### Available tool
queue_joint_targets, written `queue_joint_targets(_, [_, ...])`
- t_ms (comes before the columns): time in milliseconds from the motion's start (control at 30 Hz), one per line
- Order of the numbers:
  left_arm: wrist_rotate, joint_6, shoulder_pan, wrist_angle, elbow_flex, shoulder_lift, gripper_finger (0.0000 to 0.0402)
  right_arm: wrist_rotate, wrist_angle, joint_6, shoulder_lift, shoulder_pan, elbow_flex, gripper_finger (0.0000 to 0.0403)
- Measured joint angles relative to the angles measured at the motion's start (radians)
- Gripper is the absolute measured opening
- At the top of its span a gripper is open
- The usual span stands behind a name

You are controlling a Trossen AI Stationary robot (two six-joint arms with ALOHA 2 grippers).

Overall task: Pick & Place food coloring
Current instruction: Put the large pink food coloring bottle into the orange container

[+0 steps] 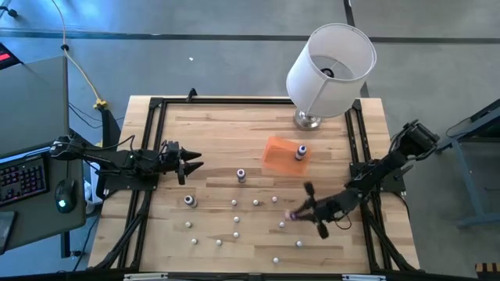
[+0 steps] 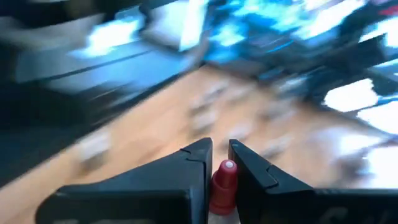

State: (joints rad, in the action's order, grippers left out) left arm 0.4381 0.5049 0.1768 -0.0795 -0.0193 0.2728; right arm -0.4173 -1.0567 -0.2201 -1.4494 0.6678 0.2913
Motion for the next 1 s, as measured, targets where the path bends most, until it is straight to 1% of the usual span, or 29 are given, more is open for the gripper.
queue_joint_targets(133, [0.0, 0.0, 0.0, 0.0, 0.0, 0.0, 0.0214, -0.357, -0.18, -0.111, 0.003, -0.019, 0.03, 0.0036])
queue_joint_targets(200, [0.0, 0.0, 0.0, 0.0, 0.0, 0.0, 0.0214, -0.526, -0.215, -0.182, 0.006, -0.039, 0.044, 0.0036])
queue_joint_targets(267, [0.0, 0.0, 0.0, 0.0, 0.0, 0.0, 0.0214, -0.687, -0.206, -0.24, 0.004, -0.062, 0.046, 0.0037])
queue_joint_targets(300, [0.0, 0.0, 0.0, 0.0, 0.0, 0.0, 0.0214, -0.757, -0.195, -0.252, 0.004, -0.075, 0.045, 0.0038])
queue_joint_targets(333, [0.0, 0.0, 0.0, 0.0, 0.0, 0.0, 0.0214, -0.805, -0.191, -0.251, 0.004, -0.088, 0.04, 0.0038])
queue_joint_targets(400, [0.0, 0.0, 0.0, 0.0, 0.0, 0.0, 0.0214, -0.859, -0.172, -0.196, 0.005, -0.109, 0.016, 0.0038])
queue_joint_targets(567, [0.0, -0.002, 0.0, 0.0, 0.0, 0.0, 0.0214, -0.828, -0.087, 0.1, 0.004, -0.169, -0.057, 0.0035])
queue_joint_targets(700, [0.0, -0.002, 0.0, 0.0, 0.0, 0.0, 0.0214, -0.75, -0.013, 0.284, 0.004, -0.221, -0.104, 0.0039])
queue_joint_targets(833, [0.0, -0.002, 0.0, 0.0, 0.0, 0.0, 0.0214, -0.692, 0.047, 0.354, 0.004, -0.27, -0.123, 0.0039])
queue_joint_targets(1000, [0.001, -0.002, 0.0, 0.0, 0.0, 0.0, 0.0214, -0.592, 0.07, 0.36, 0.004, -0.317, -0.126, 0.0042])
